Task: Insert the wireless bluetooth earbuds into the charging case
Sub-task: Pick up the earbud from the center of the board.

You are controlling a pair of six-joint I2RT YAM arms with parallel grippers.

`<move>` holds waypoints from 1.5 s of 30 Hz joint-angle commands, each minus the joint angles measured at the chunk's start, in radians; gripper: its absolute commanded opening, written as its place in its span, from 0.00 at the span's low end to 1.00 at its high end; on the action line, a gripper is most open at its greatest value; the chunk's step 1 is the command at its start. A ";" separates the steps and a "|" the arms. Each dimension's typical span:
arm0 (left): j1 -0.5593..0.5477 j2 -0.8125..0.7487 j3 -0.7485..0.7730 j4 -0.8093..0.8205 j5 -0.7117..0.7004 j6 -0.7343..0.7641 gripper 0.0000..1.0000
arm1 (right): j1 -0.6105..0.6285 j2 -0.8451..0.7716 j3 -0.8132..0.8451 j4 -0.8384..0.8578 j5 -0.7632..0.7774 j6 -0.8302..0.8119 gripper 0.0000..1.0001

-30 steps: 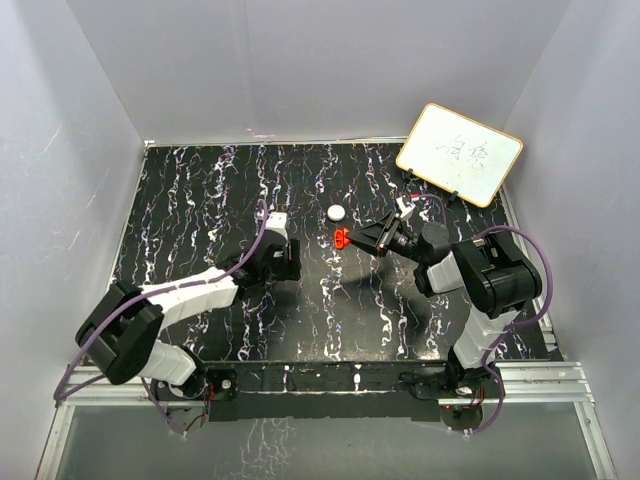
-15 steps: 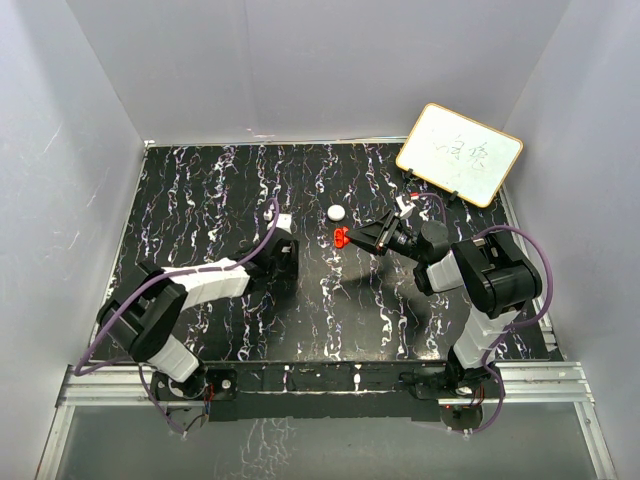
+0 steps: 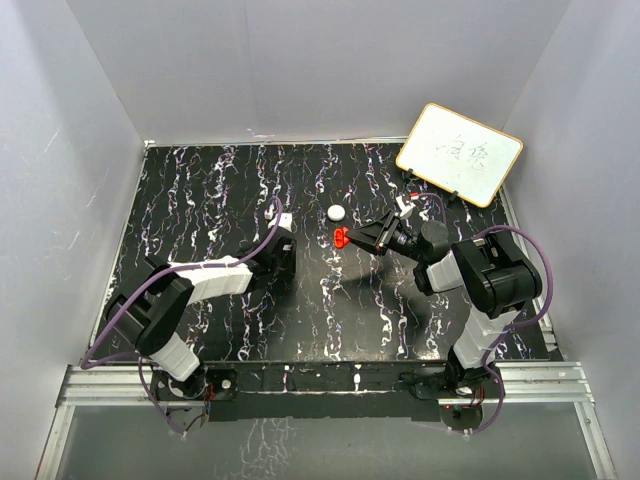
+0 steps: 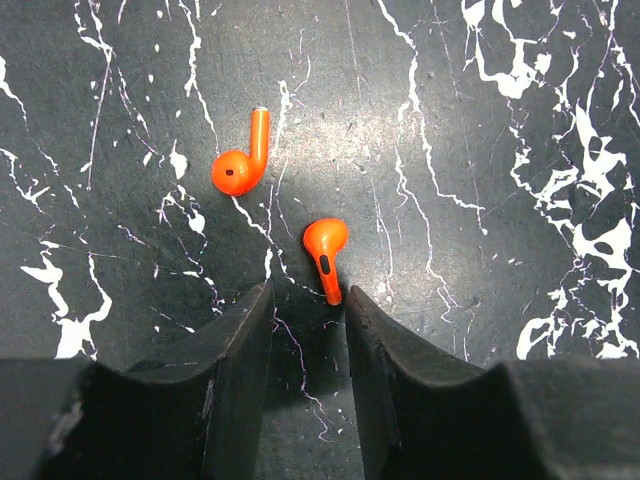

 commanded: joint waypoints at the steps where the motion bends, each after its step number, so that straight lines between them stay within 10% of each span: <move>1: 0.007 0.014 0.033 0.013 -0.008 0.015 0.32 | 0.001 -0.025 0.018 0.047 0.000 -0.012 0.00; 29: 0.017 0.057 0.051 0.037 0.010 0.026 0.05 | 0.001 -0.006 0.018 0.055 -0.006 -0.015 0.00; 45: 0.020 0.053 0.055 0.034 0.007 0.035 0.14 | 0.001 -0.004 0.017 0.061 -0.009 -0.015 0.00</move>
